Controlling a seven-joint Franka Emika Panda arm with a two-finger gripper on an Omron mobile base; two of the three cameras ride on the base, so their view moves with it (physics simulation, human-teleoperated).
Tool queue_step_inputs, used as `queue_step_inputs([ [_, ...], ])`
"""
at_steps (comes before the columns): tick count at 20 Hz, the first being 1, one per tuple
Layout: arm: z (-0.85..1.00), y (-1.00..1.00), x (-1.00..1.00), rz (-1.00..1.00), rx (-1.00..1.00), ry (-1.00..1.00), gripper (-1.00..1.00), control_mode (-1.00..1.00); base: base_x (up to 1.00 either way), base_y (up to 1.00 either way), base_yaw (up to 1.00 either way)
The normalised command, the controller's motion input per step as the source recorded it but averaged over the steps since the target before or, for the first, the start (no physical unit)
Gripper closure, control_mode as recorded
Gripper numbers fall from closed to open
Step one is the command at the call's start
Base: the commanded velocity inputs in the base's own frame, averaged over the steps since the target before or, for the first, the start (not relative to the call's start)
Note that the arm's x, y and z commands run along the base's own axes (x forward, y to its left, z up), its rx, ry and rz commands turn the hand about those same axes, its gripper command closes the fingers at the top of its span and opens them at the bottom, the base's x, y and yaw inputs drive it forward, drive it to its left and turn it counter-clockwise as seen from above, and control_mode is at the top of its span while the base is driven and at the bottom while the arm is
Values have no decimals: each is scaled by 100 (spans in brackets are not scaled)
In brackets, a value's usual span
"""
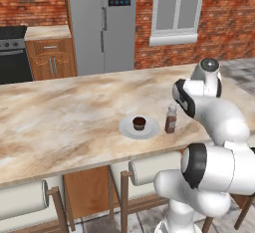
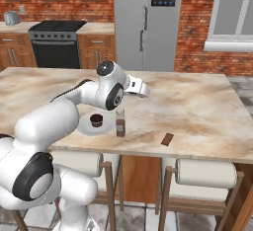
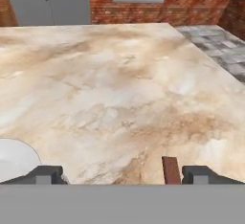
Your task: Take the cinnamon bottle from the cabinet and place it on the dining table, next to the plate with the cupcake. Then take the chocolate from the dining counter and place it on the cupcake plate.
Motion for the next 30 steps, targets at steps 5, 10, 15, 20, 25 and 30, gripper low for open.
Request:
queue_step_inputs([
  [5, -10, -100, -36, -18, 3, 31, -100, -100, 0, 0, 0],
  [10, -85, -92, -24, -13, 6, 26, -100, -100, 0, 0, 0],
  [15, -100, -63, 2, -1, 15, 16, -100, -100, 0, 0, 0],
  [20, -73, 0, 33, 0, 22, 13, -100, -100, 0, 0, 0],
  [25, -71, -10, 15, 0, 19, 5, -100, -100, 0, 0, 0],
  [30, -39, 0, 23, 0, 5, 6, -100, -100, 0, 0, 0],
])
